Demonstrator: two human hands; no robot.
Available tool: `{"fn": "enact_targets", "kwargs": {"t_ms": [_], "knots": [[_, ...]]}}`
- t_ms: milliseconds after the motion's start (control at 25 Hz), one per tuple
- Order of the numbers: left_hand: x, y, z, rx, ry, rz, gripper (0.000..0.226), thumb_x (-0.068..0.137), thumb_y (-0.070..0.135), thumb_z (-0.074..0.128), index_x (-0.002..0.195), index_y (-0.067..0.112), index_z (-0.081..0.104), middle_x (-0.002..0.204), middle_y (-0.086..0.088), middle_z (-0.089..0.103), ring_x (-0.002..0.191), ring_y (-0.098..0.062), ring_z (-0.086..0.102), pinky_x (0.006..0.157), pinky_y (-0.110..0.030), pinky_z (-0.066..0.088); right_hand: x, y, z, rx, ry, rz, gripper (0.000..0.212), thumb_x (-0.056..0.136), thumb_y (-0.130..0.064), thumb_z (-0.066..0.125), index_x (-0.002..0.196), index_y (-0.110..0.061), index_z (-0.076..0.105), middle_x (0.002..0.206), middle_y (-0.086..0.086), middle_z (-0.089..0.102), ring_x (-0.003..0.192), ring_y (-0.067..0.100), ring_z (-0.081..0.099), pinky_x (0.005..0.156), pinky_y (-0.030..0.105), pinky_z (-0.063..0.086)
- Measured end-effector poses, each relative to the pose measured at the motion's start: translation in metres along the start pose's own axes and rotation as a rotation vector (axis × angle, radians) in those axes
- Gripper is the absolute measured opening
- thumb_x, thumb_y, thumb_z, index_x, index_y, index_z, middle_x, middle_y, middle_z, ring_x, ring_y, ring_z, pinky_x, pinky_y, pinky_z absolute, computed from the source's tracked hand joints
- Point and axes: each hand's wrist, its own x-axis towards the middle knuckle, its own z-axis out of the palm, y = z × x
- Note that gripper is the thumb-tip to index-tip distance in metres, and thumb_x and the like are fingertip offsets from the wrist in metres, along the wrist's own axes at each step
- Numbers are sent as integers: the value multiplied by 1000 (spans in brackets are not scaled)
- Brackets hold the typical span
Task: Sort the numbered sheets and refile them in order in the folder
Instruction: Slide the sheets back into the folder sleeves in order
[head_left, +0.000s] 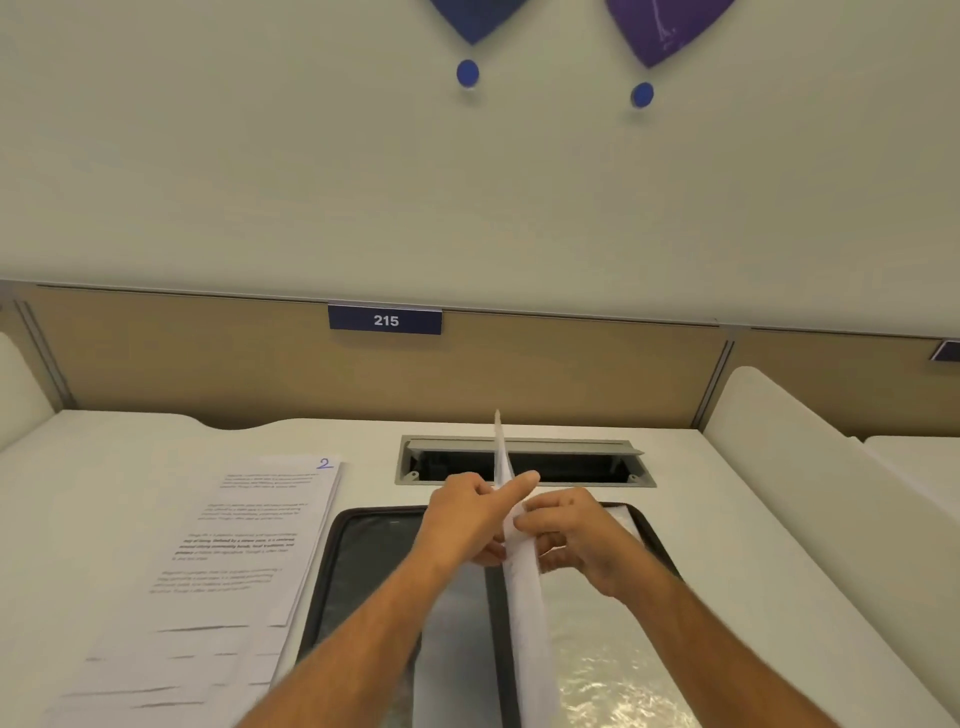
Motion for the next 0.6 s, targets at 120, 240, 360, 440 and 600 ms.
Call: {"fn": "enact_targets", "kwargs": {"t_ms": [120,240,360,440,600], "knots": [[0,-5,-26,87,25,1,19,91,29,70,86,12,63,73,-4,70,56,-15,70,52,-22,57,-2,0,19,22,-64,5,41,70,-40,63,95,-10,79,81,8,70,71,14,60,71,30,52],[4,-18,-47,194,50,-10,7,91,12,65,85,12,63,81,-4,64,65,-16,68,54,-21,58,5,10,38,-5,-84,10,44,69,-43,60,99,-16,79,85,4,68,78,14,59,73,27,54],[7,-36,-70,257,62,-56,14,91,8,63,79,13,59,81,-6,60,74,-21,65,59,-24,59,16,30,52,-44,3,-10,33,73,-40,62,96,-21,78,94,1,71,89,16,64,76,25,56],[9,-56,-86,288,71,-94,13,89,6,63,81,14,57,84,-7,60,80,-23,64,61,-27,60,23,50,60,-96,116,-33,19,87,-33,67,101,-22,75,102,-3,71,99,16,64,77,22,52],[10,-106,-104,394,91,-132,26,87,11,62,109,18,49,95,0,56,89,-19,60,67,-28,56,26,98,77,-474,258,-13,43,93,-55,57,126,-28,61,135,-6,57,122,9,52,104,25,44]]}}
